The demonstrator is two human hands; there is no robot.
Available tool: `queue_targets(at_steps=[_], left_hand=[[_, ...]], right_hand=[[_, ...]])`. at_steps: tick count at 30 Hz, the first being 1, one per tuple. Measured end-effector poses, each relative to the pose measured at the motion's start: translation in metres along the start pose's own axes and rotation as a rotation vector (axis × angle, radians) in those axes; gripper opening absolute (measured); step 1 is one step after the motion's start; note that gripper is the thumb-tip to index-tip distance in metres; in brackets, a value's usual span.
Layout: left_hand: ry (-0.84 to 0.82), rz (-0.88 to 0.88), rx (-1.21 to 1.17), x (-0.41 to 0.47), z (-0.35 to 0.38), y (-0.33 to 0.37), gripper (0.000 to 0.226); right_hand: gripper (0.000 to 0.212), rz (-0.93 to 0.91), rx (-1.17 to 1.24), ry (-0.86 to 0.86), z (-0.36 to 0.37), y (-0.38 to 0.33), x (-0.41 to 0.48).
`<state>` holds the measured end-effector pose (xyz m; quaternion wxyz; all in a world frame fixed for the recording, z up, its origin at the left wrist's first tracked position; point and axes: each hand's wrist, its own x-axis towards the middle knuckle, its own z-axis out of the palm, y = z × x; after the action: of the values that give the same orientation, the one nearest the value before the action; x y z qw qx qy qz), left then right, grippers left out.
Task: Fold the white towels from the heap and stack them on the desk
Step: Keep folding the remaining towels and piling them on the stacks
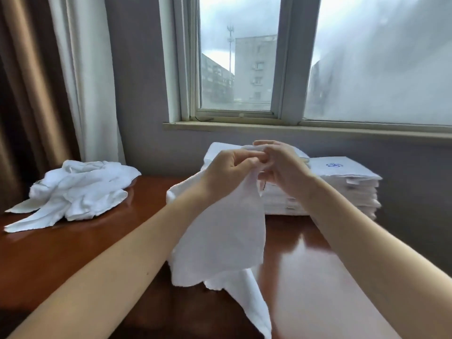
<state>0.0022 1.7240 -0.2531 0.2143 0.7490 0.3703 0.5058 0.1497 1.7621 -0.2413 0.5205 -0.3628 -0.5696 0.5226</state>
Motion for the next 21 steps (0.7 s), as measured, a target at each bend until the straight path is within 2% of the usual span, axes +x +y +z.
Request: queue_targets(at_steps=[4, 8, 12, 15, 18, 21], left_hand=[[-0.036, 0.123, -0.058, 0.014, 0.056, 0.018, 0.034], [-0.088, 0.083, -0.037, 0.026, 0.112, 0.021, 0.034], [-0.251, 0.013, -0.029, 0.025, 0.162, 0.018, 0.035], [-0.365, -0.009, 0.06, 0.017, 0.191, 0.01, 0.035], [-0.472, -0.055, 0.182, 0.008, 0.206, 0.0, 0.036], [-0.534, -0.121, 0.287, 0.004, 0.212, -0.01, 0.039]], right_hand=[[0.029, -0.09, -0.055, 0.28, -0.055, -0.016, -0.025], [0.036, -0.103, -0.177, 0.513, -0.111, -0.014, -0.048], [0.034, -0.144, -0.376, 0.72, -0.169, -0.003, -0.073], [0.032, -0.079, -0.526, 0.831, -0.209, 0.009, -0.092], [0.039, 0.161, -0.879, 0.79, -0.239, 0.028, -0.105], [0.048, 0.452, -1.253, 0.538, -0.239, 0.05, -0.107]])
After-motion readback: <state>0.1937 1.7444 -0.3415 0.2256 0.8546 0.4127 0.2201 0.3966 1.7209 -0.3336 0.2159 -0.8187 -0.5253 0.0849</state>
